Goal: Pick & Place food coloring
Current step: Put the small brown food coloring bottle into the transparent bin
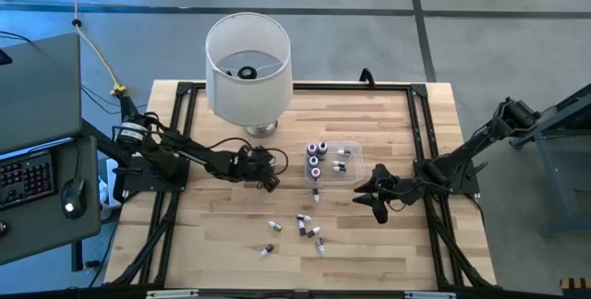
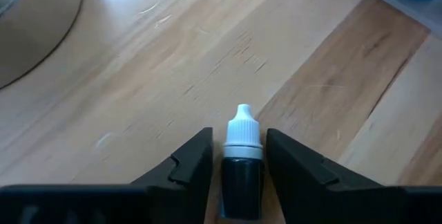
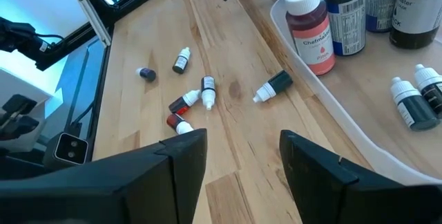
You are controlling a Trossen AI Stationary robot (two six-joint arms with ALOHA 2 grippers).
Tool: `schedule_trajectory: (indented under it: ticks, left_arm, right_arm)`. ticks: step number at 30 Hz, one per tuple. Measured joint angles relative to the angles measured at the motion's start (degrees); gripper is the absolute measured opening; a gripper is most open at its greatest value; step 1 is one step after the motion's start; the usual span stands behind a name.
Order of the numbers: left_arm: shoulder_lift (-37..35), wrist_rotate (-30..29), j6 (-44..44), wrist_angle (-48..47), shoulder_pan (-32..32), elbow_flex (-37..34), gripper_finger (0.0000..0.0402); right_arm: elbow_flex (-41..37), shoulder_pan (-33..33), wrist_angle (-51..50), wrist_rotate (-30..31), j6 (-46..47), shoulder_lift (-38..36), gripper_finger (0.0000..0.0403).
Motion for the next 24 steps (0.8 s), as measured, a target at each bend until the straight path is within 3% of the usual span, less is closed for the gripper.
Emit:
schedule_trajectory:
  ticks: [7,10,15,24]
  left_arm:
    - [-0.5,-0.5,0.0,1.1,0.0,-0.1,0.0073]
    - [-1.6,2.0,0.7,0.8,0.0,1.7,0.0064]
    - [-2.9,7.0,8.5,1.4,0.0,8.9,0.0078]
    - [-2.9,7.8,25.0,1.3,0.0,24.5,0.0079]
  right_arm:
    - [0.0,0.0,0.0,0.2,0.0,0.0,0.0176]
    - [0.0,0.0,0.0,0.2,0.0,0.0,0.0176]
    - [0.0,0.0,0.0,0.5,0.0,0.0,0.0176]
    - [0.0,0.0,0.0,0.6,0.0,0.0,0.0176]
